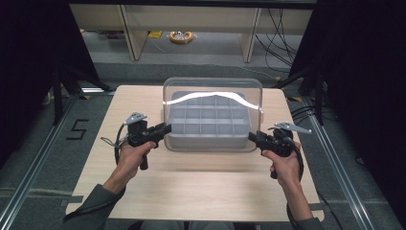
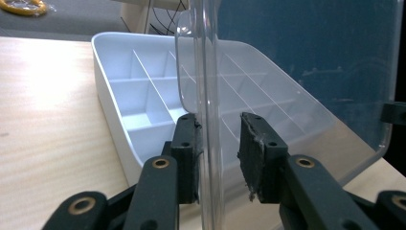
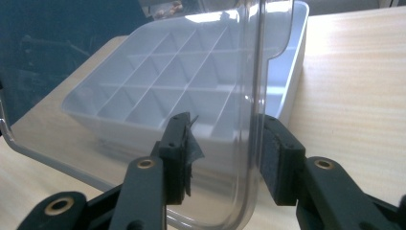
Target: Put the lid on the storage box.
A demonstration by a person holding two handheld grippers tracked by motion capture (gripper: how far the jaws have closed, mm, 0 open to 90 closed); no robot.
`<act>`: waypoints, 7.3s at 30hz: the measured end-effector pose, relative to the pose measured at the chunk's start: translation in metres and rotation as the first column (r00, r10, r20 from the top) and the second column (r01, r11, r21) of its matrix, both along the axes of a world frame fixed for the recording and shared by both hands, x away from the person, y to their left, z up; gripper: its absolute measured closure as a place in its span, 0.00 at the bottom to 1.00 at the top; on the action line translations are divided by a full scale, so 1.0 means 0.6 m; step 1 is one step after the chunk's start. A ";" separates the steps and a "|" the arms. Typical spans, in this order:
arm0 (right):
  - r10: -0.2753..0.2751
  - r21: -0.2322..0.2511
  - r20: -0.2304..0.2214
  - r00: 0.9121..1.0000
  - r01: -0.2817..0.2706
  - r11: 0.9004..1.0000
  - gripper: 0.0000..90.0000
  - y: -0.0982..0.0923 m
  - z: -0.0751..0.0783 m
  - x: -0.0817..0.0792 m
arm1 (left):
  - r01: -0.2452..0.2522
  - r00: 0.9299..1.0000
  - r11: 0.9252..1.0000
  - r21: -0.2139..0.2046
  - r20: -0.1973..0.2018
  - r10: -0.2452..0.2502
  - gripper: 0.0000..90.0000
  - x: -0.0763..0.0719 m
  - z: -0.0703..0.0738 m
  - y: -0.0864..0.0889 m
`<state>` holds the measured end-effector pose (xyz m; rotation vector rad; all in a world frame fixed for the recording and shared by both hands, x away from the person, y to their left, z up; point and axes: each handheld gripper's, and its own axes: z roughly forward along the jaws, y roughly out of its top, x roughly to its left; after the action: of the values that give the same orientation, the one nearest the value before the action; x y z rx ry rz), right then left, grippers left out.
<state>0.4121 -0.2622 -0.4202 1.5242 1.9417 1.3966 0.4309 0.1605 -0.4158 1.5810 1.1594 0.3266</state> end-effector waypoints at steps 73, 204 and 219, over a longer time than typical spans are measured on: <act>-0.081 0.040 -0.090 0.993 0.085 0.996 0.61 0.017 -0.044 0.145 | -0.127 0.986 0.992 0.006 -0.112 0.127 0.57 0.127 -0.070 -0.021; 0.045 0.014 -0.064 0.997 -0.044 0.999 0.20 0.054 -0.027 0.007 | 0.095 0.990 0.994 0.047 -0.105 -0.090 0.22 -0.038 -0.070 -0.026; 0.102 -0.008 -0.049 0.994 -0.103 0.995 0.20 0.061 -0.036 -0.016 | 0.141 0.985 0.988 0.062 -0.110 -0.133 0.22 -0.070 -0.086 -0.031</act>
<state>0.4023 -0.2256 -0.4415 1.4863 2.0798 1.4004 0.3886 0.1421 -0.4672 1.7472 1.1230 0.1960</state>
